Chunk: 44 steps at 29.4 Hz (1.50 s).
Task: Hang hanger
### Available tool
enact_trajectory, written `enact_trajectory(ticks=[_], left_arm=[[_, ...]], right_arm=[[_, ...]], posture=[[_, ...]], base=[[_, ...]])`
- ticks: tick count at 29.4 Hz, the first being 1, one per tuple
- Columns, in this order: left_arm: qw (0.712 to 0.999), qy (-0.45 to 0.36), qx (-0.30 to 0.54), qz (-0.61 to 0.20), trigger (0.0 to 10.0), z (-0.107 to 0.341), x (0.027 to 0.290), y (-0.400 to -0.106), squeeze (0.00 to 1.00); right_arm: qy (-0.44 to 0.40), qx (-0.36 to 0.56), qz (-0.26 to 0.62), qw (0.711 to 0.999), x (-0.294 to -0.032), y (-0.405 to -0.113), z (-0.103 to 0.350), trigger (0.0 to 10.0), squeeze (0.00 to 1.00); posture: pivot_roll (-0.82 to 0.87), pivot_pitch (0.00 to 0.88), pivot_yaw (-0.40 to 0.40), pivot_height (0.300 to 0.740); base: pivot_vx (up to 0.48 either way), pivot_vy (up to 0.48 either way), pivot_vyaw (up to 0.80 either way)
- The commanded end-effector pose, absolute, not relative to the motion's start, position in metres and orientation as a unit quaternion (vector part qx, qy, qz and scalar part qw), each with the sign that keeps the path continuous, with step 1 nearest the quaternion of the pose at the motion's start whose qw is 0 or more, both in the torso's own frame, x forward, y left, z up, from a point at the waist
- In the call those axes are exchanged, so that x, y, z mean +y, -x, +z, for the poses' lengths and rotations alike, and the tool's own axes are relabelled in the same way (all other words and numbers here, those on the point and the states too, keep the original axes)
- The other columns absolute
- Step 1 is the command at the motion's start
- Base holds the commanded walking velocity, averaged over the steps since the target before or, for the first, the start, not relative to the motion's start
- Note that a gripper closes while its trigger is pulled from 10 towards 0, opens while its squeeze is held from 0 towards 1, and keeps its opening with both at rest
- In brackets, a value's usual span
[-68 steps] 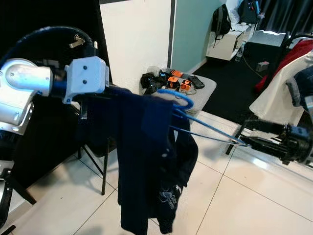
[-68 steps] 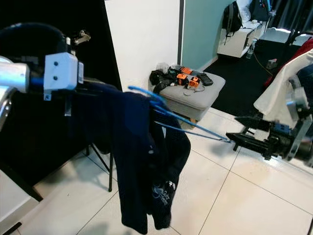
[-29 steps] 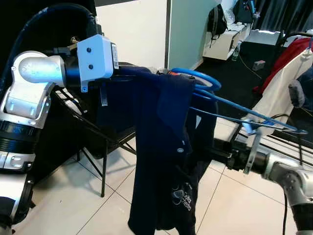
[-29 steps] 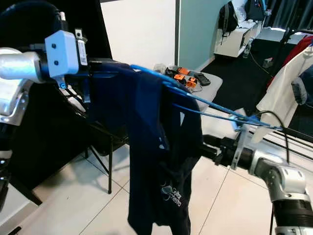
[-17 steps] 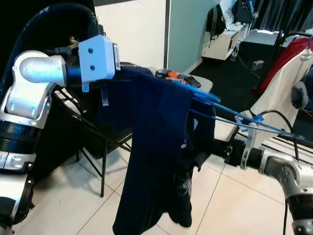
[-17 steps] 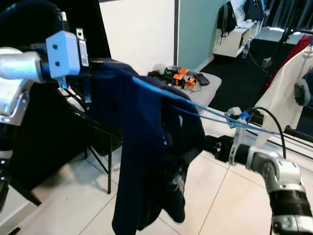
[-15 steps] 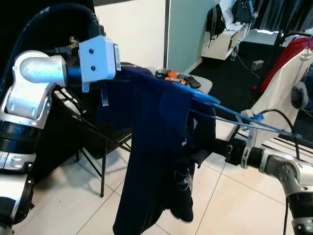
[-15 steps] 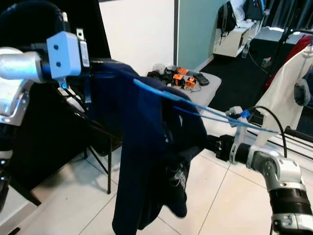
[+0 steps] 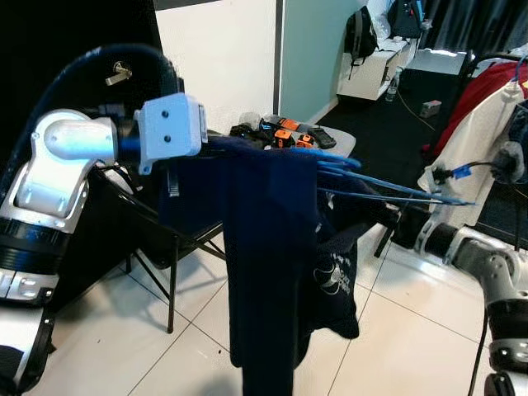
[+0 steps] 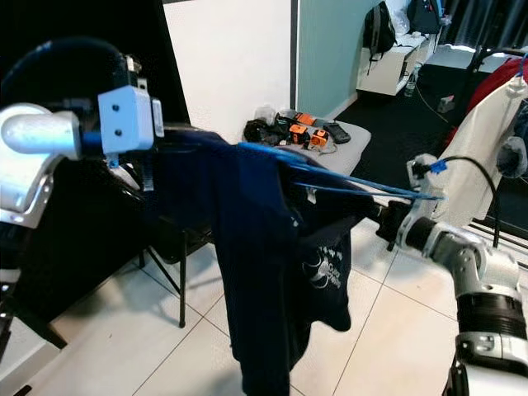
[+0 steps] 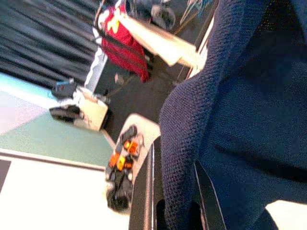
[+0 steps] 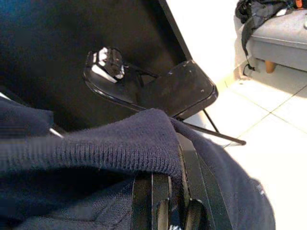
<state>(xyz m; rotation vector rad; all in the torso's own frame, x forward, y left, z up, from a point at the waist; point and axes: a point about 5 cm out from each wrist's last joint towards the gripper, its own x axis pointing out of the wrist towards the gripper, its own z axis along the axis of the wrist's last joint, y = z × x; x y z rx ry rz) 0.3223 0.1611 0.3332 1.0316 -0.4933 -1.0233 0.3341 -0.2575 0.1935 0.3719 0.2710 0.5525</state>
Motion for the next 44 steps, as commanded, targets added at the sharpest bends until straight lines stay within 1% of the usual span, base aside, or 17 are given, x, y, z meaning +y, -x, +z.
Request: enact_trajectory(ticks=[1, 4, 5, 7, 8, 10, 12, 14, 25, 26, 28, 31, 33, 36, 44], left_arm=[[0.729, -0.479, -0.207, -0.443, 0.0, 0.334, 0.172, -0.323, 0.0], [0.732, -0.485, -0.188, -0.44, 0.0, 0.329, 0.176, -0.324, 0.0], [0.737, -0.488, -0.174, -0.435, 0.0, 0.326, 0.179, -0.325, 0.0], [0.737, -0.488, -0.174, -0.435, 0.0, 0.326, 0.179, -0.325, 0.0], [0.74, -0.491, -0.164, -0.43, 0.0, 0.324, 0.182, -0.326, 0.0], [0.74, -0.491, -0.164, -0.43, 0.0, 0.324, 0.182, -0.326, 0.0], [0.754, -0.491, -0.15, -0.41, 0.0, 0.319, 0.187, -0.329, 0.0], [0.764, -0.49, -0.137, -0.397, 0.0, 0.316, 0.193, -0.329, 0.0], [0.778, -0.495, -0.123, -0.367, 0.0, 0.315, 0.203, -0.33, 0.0], [0.795, -0.499, -0.12, -0.324, 0.0, 0.318, 0.212, -0.333, 0.0], [0.795, -0.499, -0.12, -0.324, 0.0, 0.318, 0.212, -0.333, 0.0], [0.805, -0.5, -0.121, -0.295, 0.0, 0.32, 0.218, -0.334, 0.0], [0.805, -0.5, -0.121, -0.295, 0.0, 0.32, 0.218, -0.334, 0.0], [0.818, -0.491, -0.133, -0.267, 0.0, 0.327, 0.221, -0.331, 0.0], [0.822, -0.492, -0.128, -0.255, 0.0, 0.326, 0.225, -0.328, 0.0]], right_arm=[[-0.183, 0.127, 0.277, 0.935, -0.258, -0.335, 0.201, 0.0, 0.0], [-0.191, 0.108, 0.278, 0.935, -0.261, -0.337, 0.212, 0.0, 0.0], [-0.199, 0.086, 0.28, 0.935, -0.262, -0.339, 0.221, 0.0, 0.0], [-0.199, 0.086, 0.28, 0.935, -0.262, -0.339, 0.221, 0.0, 0.0], [-0.205, 0.062, 0.287, 0.934, -0.263, -0.339, 0.23, 0.0, 0.0], [-0.205, 0.062, 0.287, 0.934, -0.263, -0.339, 0.23, 0.0, 0.0], [-0.218, 0.015, 0.33, 0.919, -0.257, -0.335, 0.246, 0.0, 0.0], [-0.227, 0.001, 0.348, 0.91, -0.254, -0.332, 0.249, 0.0, 0.0], [-0.233, -0.009, 0.353, 0.906, -0.254, -0.332, 0.255, 0.0, 0.0], [-0.23, -0.006, 0.348, 0.909, -0.256, -0.333, 0.256, 0.0, 0.0], [-0.23, -0.006, 0.348, 0.909, -0.256, -0.333, 0.256, 0.0, 0.0], [-0.227, 0.001, 0.341, 0.912, -0.258, -0.334, 0.254, 0.0, 0.0], [-0.227, 0.001, 0.341, 0.912, -0.258, -0.334, 0.254, 0.0, 0.0], [-0.226, 0.016, 0.329, 0.917, -0.258, -0.337, 0.248, 0.0, 0.0], [-0.223, 0.028, 0.326, 0.918, -0.256, -0.339, 0.244, 0.0, 0.0]], posture=[[-0.1, 0.0, 0.016, 0.74], [-0.1, 0.0, 0.017, 0.74], [-0.1, 0.0, 0.017, 0.74], [-0.1, 0.0, 0.017, 0.74], [-0.1, 0.0, 0.017, 0.74], [-0.1, 0.0, 0.017, 0.74], [-0.1, 0.0, 0.012, 0.74], [-0.1, 0.0, 0.01, 0.74], [-0.09, 0.0, 0.008, 0.74], [-0.1, 0.0, 0.006, 0.74], [-0.1, 0.0, 0.006, 0.74], [-0.1, 0.0, 0.005, 0.74], [-0.1, 0.0, 0.005, 0.74], [-0.09, 0.0, -0.002, 0.74], [-0.09, 0.0, -0.007, 0.74]], base=[[0.0, 0.0, 0.0], [0.0, 0.0, 0.0], [0.0, 0.0, 0.0], [0.0, 0.0, 0.0], [0.0, 0.0, 0.0], [0.0, 0.0, 0.0], [0.0, 0.0, 0.0], [0.0, 0.0, 0.0], [0.0, 0.0, 0.0], [0.0, 0.0, 0.0], [0.0, 0.0, 0.0], [0.0, 0.0, 0.0], [0.0, 0.0, 0.0], [0.0, 0.0, 0.0], [0.0, 0.0, 0.0]])
